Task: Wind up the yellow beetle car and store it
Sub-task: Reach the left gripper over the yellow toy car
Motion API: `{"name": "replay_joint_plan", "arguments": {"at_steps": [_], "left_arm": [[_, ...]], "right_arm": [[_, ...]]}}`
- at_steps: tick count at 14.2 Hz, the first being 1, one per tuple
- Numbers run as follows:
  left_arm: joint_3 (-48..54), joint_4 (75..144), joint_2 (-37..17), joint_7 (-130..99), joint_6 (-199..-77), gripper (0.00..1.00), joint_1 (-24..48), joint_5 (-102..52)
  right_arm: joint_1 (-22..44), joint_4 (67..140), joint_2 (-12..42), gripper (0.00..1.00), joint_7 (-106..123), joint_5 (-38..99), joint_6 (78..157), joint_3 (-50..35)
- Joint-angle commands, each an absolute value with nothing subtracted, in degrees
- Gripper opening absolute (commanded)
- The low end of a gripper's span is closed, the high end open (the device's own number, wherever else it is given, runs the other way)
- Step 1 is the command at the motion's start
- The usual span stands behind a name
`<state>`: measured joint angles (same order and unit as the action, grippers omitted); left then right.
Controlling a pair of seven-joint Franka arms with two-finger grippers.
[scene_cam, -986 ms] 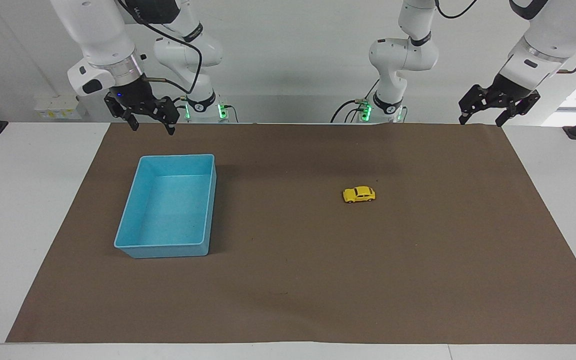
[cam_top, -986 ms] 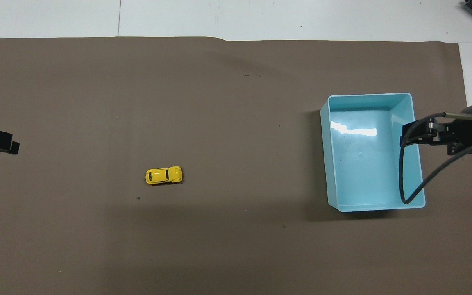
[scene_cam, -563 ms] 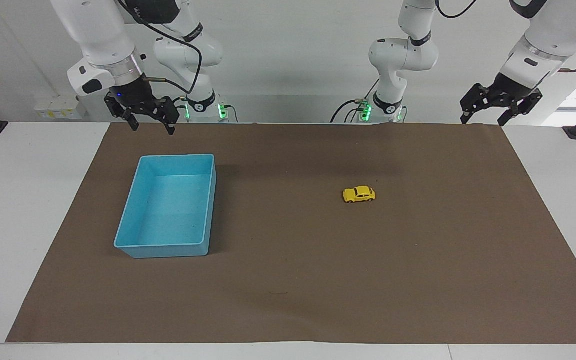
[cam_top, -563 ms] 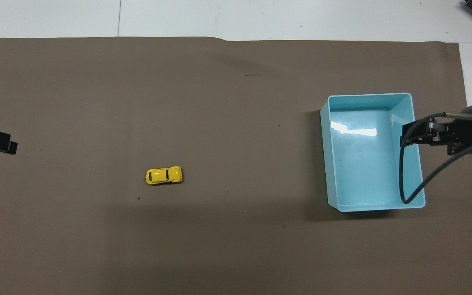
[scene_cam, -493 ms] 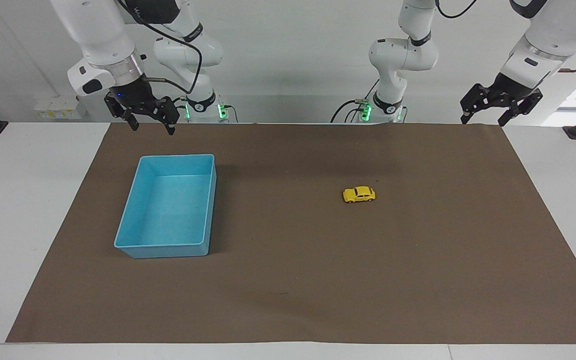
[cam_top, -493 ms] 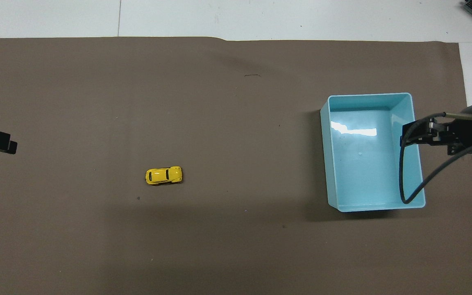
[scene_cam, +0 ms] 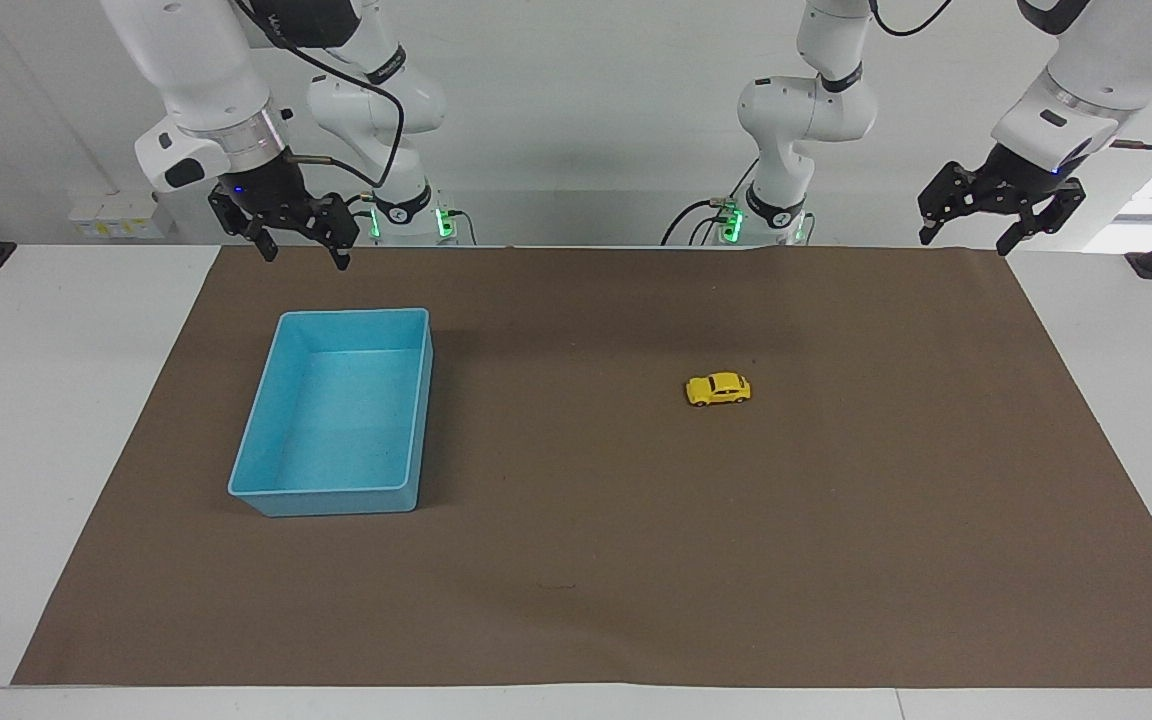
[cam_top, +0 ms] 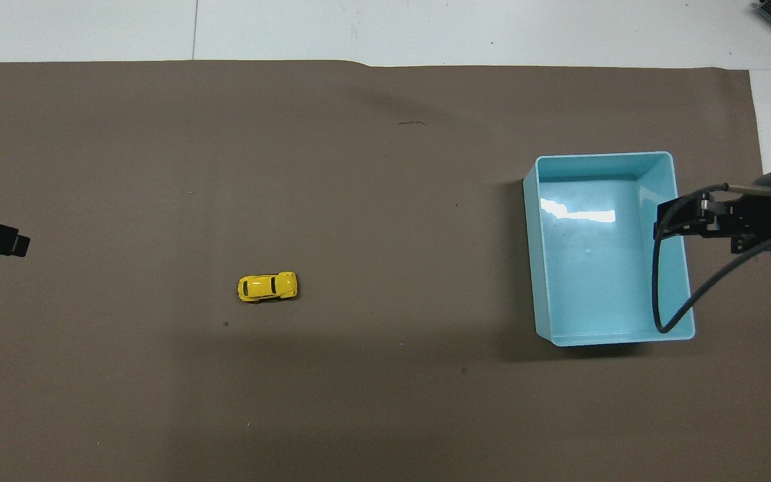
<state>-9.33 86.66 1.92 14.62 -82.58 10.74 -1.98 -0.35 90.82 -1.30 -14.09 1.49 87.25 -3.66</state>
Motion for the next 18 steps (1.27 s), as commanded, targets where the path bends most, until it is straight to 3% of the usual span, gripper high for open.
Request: {"name": "replay_joint_plan", "arguments": {"at_steps": [1,8,18], "left_arm": [[-8.9,85.6,1.4,24.7,-82.6,1.0,10.7,-1.6],[-8.5,88.1,0.3,47.3,-85.0,1.0,12.3,-1.8],[-8.5,101.3,-1.9,72.4,-100.3,1.0,15.7,-5.7]], "right_arm": [[-1.0,90.6,-1.5,1.0,-12.7,2.7,87.2,-3.6],[-1.0,90.6,-1.5,1.0,-12.7,2.7,87.2,-3.6],[-1.0,90.6,-1.5,1.0,-12.7,2.7,87.2,-3.6]]}}
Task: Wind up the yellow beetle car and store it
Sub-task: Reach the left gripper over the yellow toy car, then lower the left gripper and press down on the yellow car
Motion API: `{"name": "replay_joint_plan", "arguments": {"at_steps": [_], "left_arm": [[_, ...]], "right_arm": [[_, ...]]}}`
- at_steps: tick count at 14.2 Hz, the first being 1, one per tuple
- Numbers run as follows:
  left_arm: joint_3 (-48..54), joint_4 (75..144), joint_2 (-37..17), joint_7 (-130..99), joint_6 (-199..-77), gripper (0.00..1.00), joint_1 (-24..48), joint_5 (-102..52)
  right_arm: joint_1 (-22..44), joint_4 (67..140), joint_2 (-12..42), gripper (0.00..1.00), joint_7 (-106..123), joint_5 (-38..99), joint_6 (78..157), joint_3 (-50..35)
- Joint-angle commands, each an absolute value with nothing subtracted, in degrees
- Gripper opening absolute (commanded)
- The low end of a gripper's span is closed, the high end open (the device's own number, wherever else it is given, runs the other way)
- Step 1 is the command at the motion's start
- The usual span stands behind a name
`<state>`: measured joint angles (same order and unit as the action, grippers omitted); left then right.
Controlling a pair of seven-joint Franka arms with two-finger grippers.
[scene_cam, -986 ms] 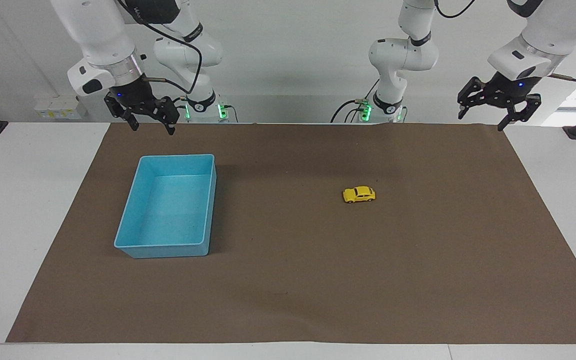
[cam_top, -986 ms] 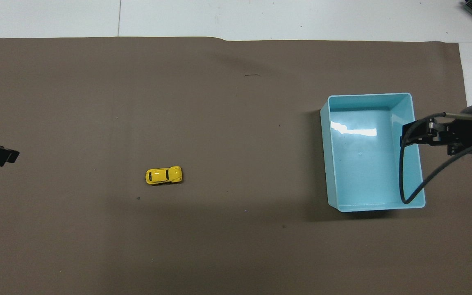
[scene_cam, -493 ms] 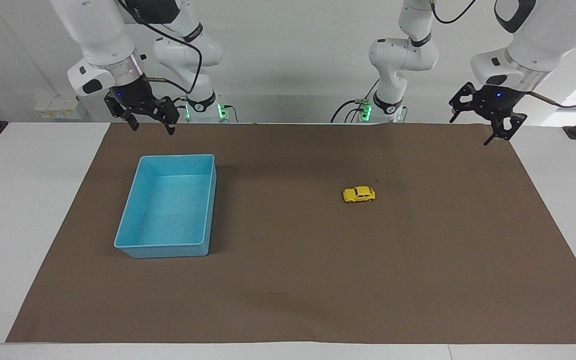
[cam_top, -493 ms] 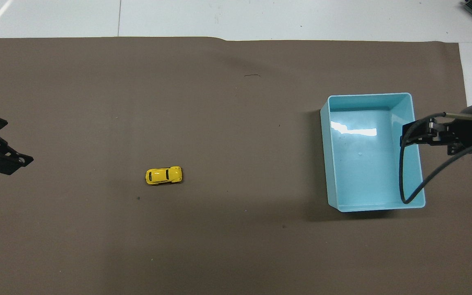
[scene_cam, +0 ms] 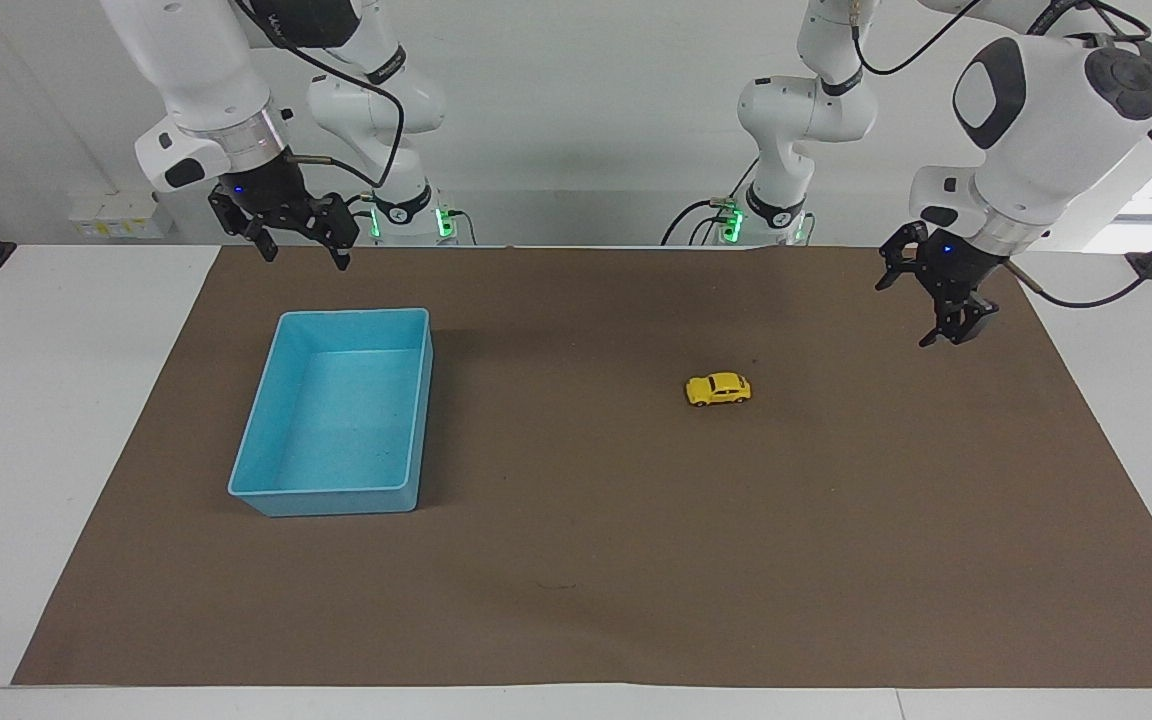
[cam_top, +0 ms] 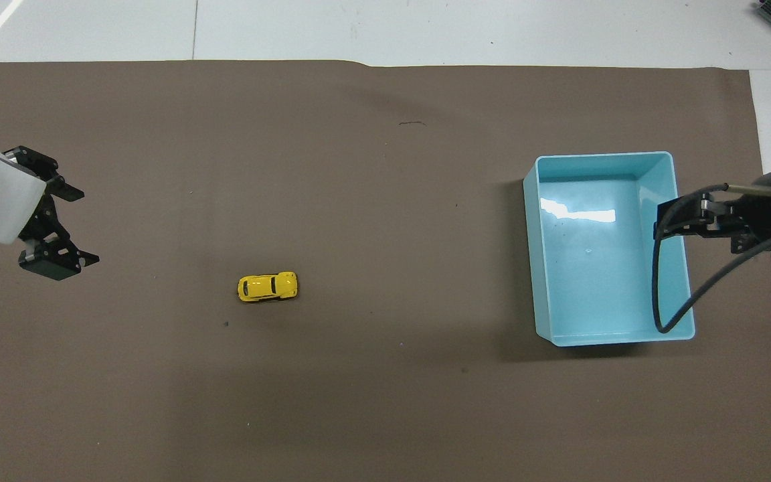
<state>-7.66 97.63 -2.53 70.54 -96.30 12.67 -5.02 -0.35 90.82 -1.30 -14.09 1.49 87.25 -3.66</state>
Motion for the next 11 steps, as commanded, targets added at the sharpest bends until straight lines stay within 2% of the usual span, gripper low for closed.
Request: {"name": "replay_joint_plan", "arguments": {"at_steps": [1,11], "left_arm": [[-8.5,103.3,-1.9,72.4,-102.8,1.0,16.9,-5.7],[-8.6,121.5,-2.5,71.5,-126.5,1.0,28.6,-5.7]], "right_arm": [[-1.0,90.6,-1.5,1.0,-12.7,2.8,87.2,-3.6],[-1.0,90.6,-1.5,1.0,-12.7,2.8,87.2,-3.6]]}}
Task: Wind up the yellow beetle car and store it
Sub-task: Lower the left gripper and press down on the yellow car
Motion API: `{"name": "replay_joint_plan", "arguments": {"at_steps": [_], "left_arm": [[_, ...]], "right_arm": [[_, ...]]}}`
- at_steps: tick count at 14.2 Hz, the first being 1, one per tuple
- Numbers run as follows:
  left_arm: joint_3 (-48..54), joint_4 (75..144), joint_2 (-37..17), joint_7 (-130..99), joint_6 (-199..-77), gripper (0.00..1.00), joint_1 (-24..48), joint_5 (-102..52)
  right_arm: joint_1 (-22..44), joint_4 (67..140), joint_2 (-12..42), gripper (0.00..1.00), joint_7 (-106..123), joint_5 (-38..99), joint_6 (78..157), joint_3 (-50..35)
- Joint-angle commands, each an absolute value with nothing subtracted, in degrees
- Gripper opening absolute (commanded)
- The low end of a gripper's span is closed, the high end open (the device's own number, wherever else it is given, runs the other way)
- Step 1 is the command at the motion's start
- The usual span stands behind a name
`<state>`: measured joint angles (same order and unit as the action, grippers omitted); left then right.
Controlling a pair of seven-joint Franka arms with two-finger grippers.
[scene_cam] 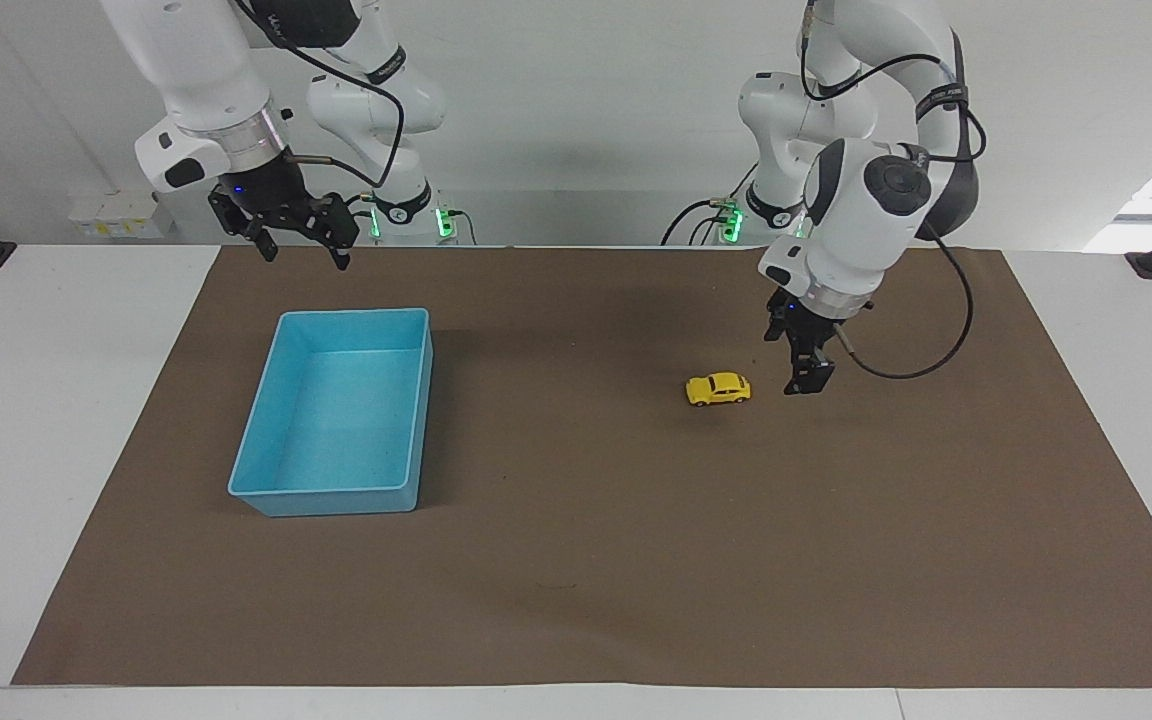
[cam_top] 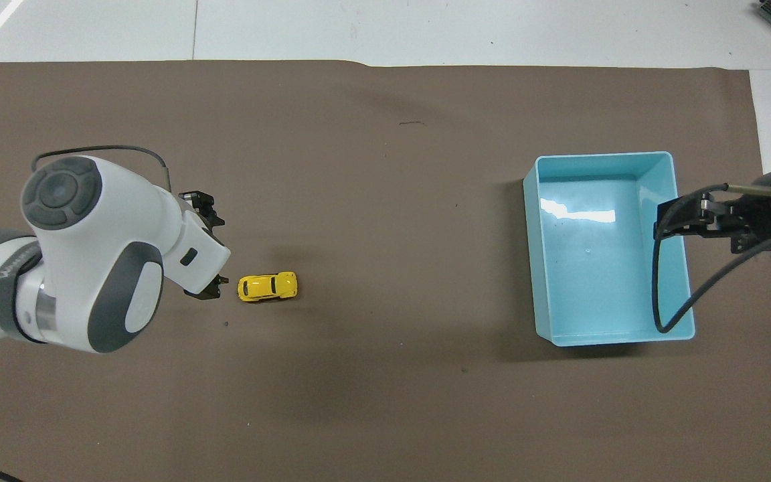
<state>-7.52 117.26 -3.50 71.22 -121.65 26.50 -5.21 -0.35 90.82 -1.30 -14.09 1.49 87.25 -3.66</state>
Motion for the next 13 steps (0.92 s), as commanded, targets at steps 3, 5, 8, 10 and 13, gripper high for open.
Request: {"name": "replay_joint_plan", "arguments": {"at_steps": [3,5,8,10,13], "left_arm": [[-8.6,125.9,-3.7,70.5,-133.3,1.0,30.9,-5.7],[-8.6,128.7,-4.0,67.9,-136.7,1.0,32.3,-5.7],[-8.6,132.2,-4.2,63.8,-141.8,1.0,34.4,-5.7],[-8.6,133.8,-4.5,60.4,-143.5,1.0,35.8,-5.7],[-8.7,134.5,-4.1,59.7,-143.3,1.0,36.4,-5.7]], "right_arm": [[-1.0,90.6,-1.5,1.0,-12.7,2.8,87.2,-3.6],[-1.0,90.6,-1.5,1.0,-12.7,2.7,87.2,-3.6],[-1.0,90.6,-1.5,1.0,-12.7,2.7,87.2,-3.6],[-1.0,90.6,-1.5,1.0,-12.7,2.8,87.2,-3.6],[-1.0,90.6,-1.5,1.0,-12.7,2.8,87.1,-3.6]]}}
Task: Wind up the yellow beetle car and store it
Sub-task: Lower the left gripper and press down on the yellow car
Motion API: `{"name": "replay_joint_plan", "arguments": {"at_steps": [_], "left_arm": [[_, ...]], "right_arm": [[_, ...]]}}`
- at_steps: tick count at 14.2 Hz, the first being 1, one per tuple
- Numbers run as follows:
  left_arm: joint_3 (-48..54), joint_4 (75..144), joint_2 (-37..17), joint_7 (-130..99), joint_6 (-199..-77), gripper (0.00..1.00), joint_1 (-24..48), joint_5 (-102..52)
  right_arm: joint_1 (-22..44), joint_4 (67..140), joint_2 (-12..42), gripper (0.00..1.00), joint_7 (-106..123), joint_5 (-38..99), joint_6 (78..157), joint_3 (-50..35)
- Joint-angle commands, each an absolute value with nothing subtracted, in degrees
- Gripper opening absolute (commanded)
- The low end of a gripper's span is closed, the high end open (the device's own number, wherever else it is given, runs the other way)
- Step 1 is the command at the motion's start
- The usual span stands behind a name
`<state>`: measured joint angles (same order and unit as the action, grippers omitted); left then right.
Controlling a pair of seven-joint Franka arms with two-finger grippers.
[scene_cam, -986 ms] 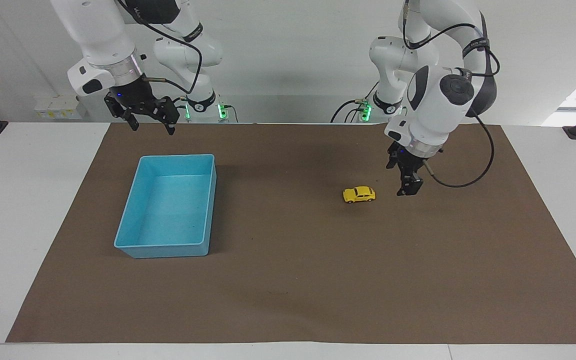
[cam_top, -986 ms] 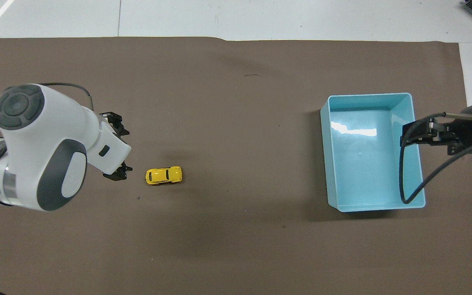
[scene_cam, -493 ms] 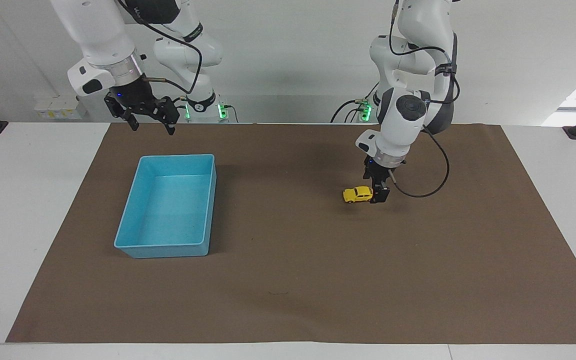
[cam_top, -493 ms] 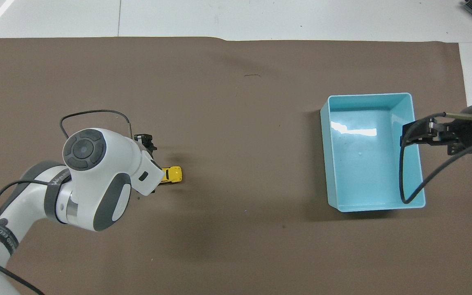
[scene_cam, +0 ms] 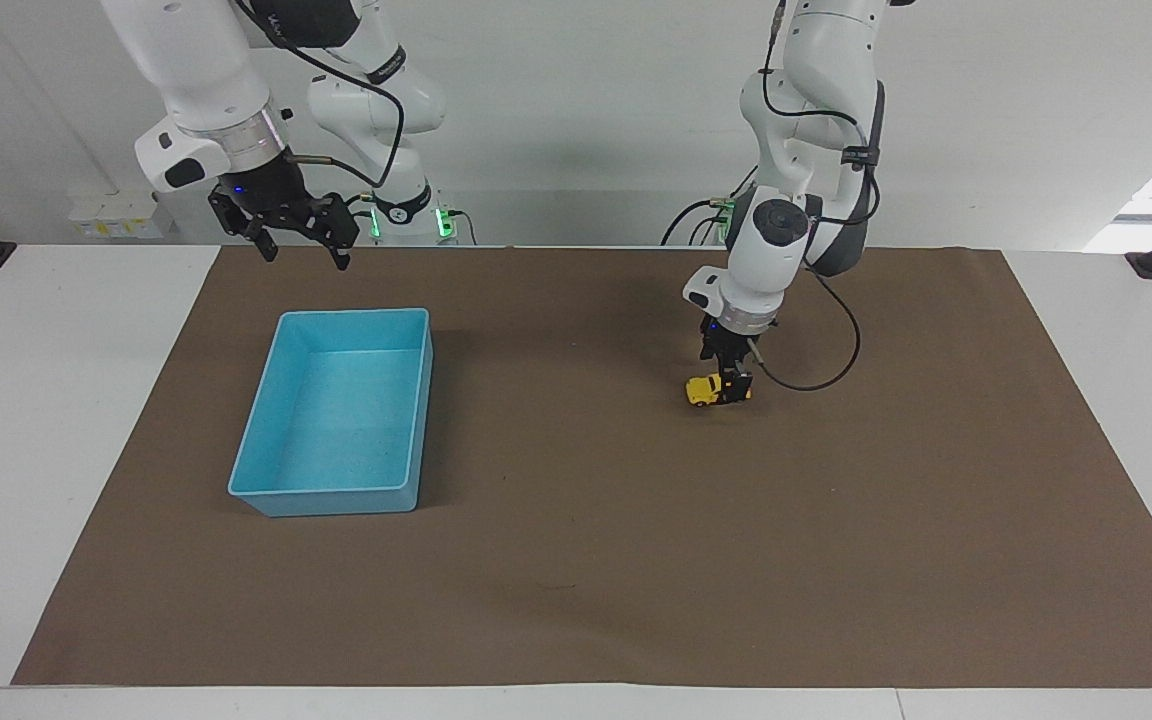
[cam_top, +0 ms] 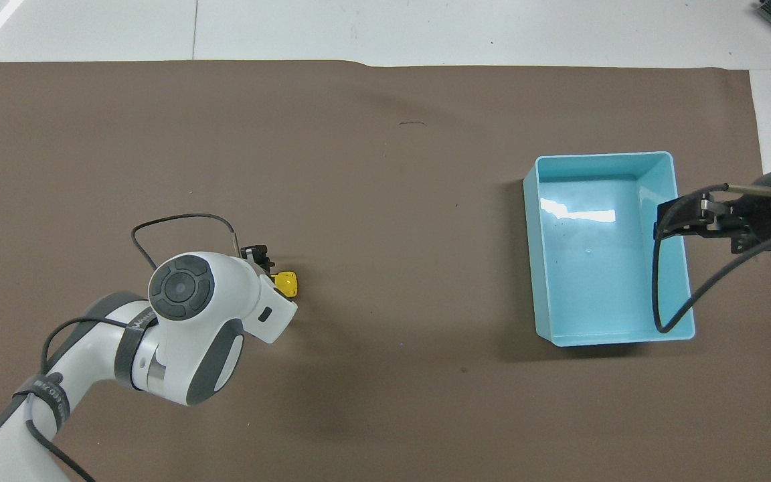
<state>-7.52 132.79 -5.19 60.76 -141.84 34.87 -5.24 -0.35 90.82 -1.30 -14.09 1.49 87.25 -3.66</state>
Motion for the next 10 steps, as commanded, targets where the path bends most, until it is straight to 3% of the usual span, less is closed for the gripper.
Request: {"name": "replay_joint_plan", "arguments": {"at_steps": [1,2,3,10], "left_arm": [[-8.7,134.9,-4.0,58.5,-143.2,0.74,36.4,-5.7],[-8.7,134.9,-4.0,58.5,-143.2,0.23,36.4,-5.7],[-8.8,134.9,-4.0,58.7,-143.1,0.0,36.4,-5.6],[-9.0,134.9,-4.3,66.1,-142.9,0.0,35.3,-4.9]], "right_arm": [[-1.0,90.6,-1.5,1.0,-12.7,2.7,87.1,-3.6],[-1.0,90.6,-1.5,1.0,-12.7,2.7,87.2,-3.6],[-1.0,90.6,-1.5,1.0,-12.7,2.7,87.2,-3.6],[-1.0,90.6,-1.5,1.0,-12.6,2.8,87.2,-3.6]]}}
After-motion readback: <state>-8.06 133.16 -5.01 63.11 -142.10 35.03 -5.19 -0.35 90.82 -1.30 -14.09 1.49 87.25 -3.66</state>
